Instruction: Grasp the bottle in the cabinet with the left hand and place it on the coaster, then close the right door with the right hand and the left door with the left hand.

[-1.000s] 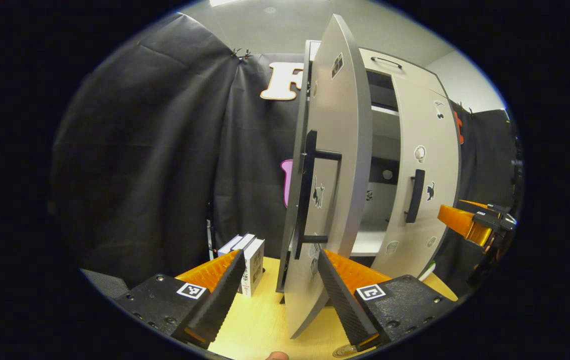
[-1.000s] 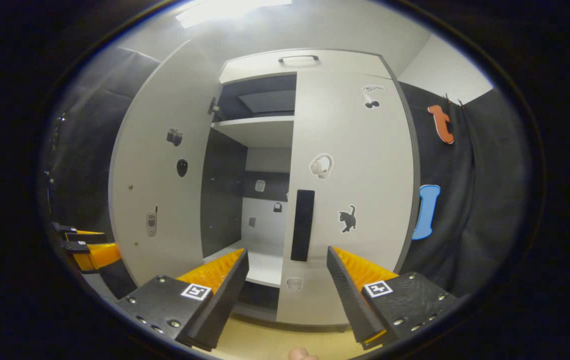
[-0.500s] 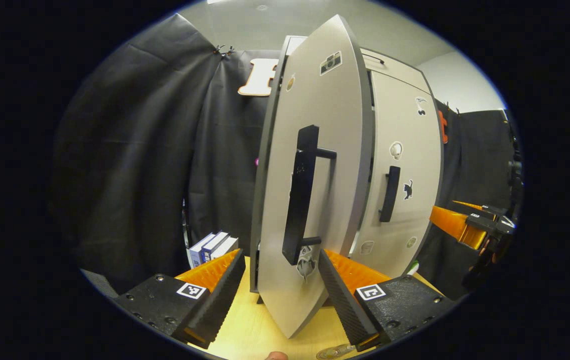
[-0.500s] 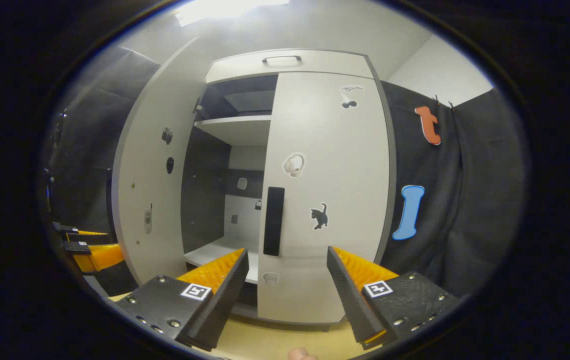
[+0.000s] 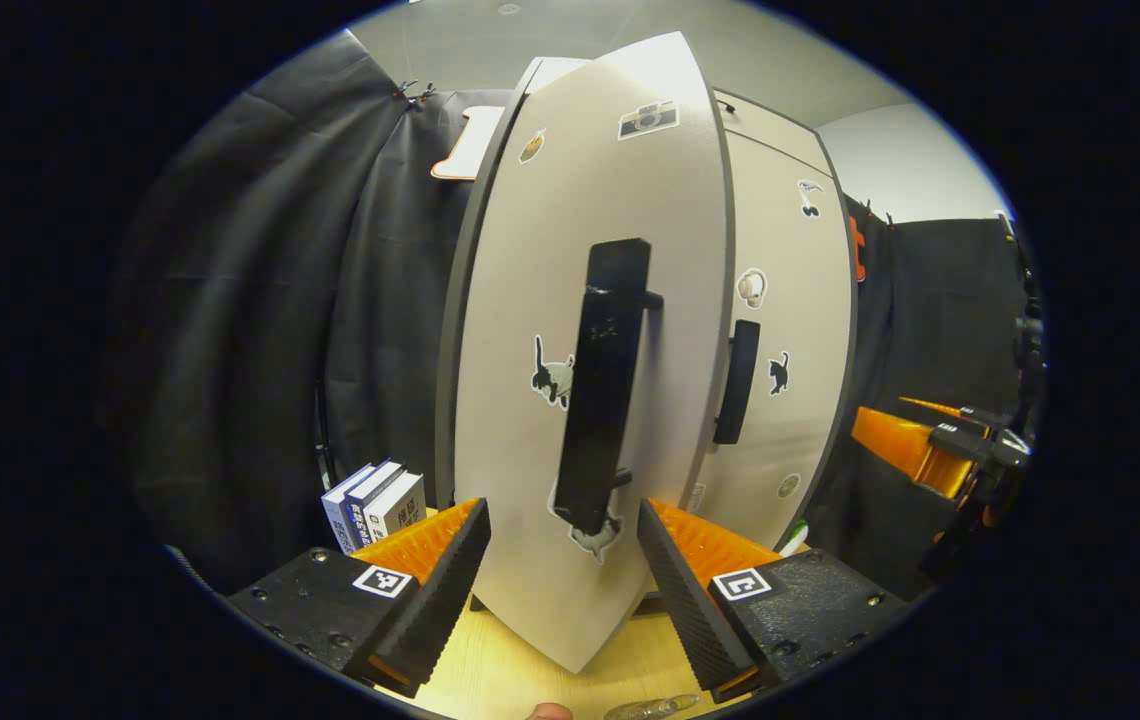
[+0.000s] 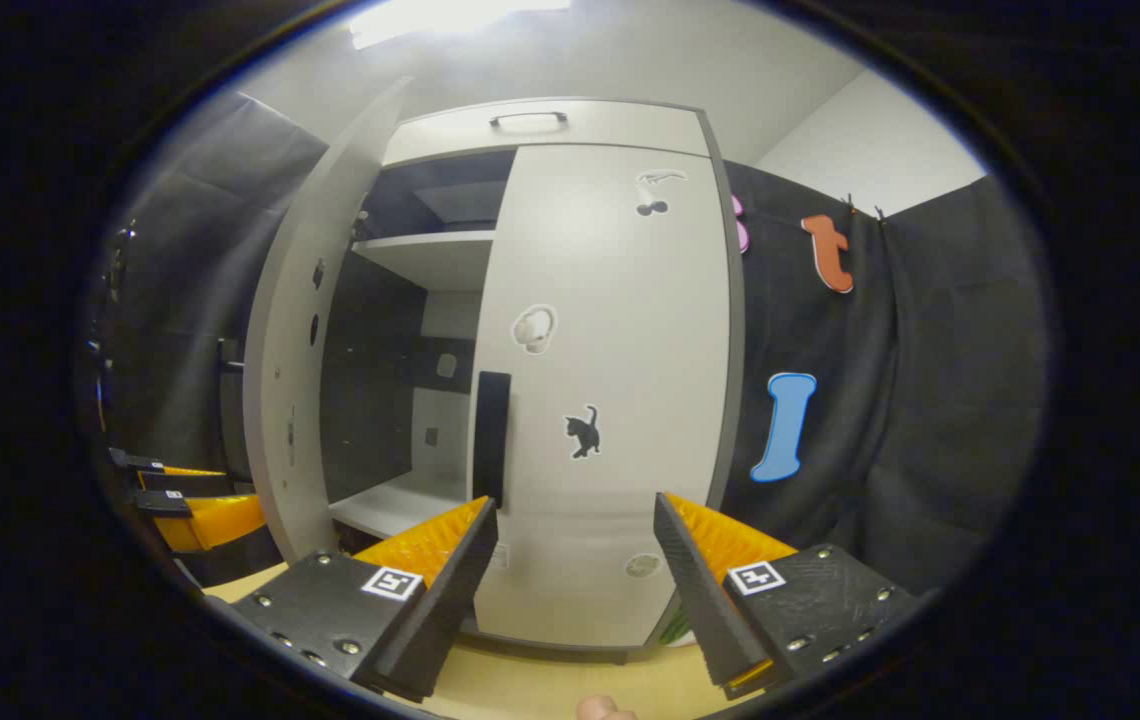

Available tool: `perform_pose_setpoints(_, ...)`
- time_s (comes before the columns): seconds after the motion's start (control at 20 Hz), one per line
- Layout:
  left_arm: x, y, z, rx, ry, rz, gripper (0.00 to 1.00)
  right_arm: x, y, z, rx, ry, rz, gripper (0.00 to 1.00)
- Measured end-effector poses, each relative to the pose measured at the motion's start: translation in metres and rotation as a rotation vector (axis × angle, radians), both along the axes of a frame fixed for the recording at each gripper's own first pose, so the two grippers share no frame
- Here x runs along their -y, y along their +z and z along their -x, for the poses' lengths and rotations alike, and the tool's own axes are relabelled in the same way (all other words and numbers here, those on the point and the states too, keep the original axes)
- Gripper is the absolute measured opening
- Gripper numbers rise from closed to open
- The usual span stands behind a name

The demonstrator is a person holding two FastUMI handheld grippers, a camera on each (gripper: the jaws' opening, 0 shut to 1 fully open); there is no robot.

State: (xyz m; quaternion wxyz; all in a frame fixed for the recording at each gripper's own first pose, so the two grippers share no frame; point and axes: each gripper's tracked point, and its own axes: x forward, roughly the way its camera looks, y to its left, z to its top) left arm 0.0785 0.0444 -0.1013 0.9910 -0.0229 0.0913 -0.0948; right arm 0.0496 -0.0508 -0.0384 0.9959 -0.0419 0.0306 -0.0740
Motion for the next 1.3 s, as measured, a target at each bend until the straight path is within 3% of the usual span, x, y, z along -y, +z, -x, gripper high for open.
perform_pose_setpoints(0.2, 0.023, -0.002, -0.011, -0.003, -0.052, 0.038, 0.95, 0.022, 0.001, 0.007, -0.001, -0.047, 0.003, 0.95)
perform_pose_setpoints(0.7, 0.049, 0.010, -0.039, 0.061, -0.096, -0.029, 0.94, 0.058, 0.003, 0.034, 0.000, -0.127, 0.005, 0.93)
perform_pose_setpoints(1.3, 0.065, 0.020, -0.043, 0.090, -0.119, -0.061, 0.94, 0.068, -0.002, 0.047, -0.017, -0.142, 0.004, 0.95)
